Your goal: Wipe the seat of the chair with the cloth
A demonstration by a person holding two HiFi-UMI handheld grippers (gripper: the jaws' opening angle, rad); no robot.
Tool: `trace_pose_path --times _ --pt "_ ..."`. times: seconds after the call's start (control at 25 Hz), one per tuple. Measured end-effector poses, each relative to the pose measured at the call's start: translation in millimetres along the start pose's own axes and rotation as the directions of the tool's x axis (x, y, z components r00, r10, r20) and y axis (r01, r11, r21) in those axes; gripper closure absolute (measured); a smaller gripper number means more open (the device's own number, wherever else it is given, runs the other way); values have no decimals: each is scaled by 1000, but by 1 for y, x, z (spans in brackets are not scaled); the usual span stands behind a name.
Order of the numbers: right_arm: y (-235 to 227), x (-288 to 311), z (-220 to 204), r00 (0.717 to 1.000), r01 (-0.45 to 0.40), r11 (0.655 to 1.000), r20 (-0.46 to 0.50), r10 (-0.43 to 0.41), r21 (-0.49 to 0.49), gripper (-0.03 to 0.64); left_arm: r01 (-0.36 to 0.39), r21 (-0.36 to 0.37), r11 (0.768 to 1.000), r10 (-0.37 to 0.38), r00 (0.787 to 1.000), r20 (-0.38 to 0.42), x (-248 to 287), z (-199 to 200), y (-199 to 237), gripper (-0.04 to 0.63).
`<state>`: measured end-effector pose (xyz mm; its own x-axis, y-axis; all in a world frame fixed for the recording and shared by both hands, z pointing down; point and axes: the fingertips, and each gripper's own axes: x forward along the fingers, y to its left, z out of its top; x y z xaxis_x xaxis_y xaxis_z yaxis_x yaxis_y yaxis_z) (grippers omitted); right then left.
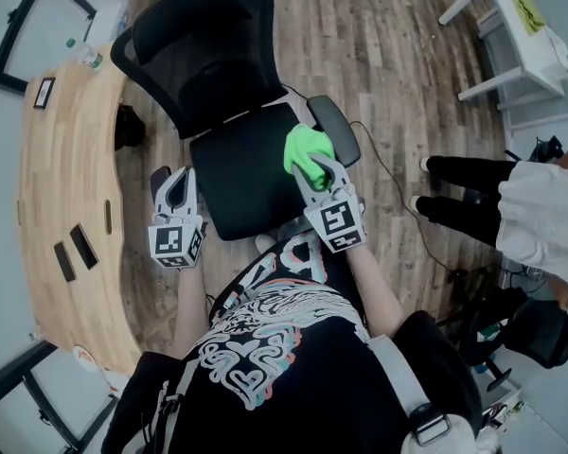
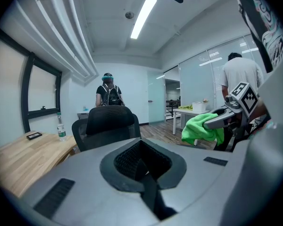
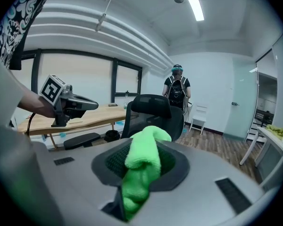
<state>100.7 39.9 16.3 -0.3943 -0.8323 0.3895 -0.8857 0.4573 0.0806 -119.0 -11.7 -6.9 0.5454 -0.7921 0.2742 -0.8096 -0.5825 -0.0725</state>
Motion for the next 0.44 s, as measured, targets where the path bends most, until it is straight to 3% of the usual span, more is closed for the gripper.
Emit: trace_pose_path --times 0.44 --pt "2 2 2 1000 -10 1000 2 10 -17 529 6 -6 1000 -6 1000 -6 -1 -6 -1 594"
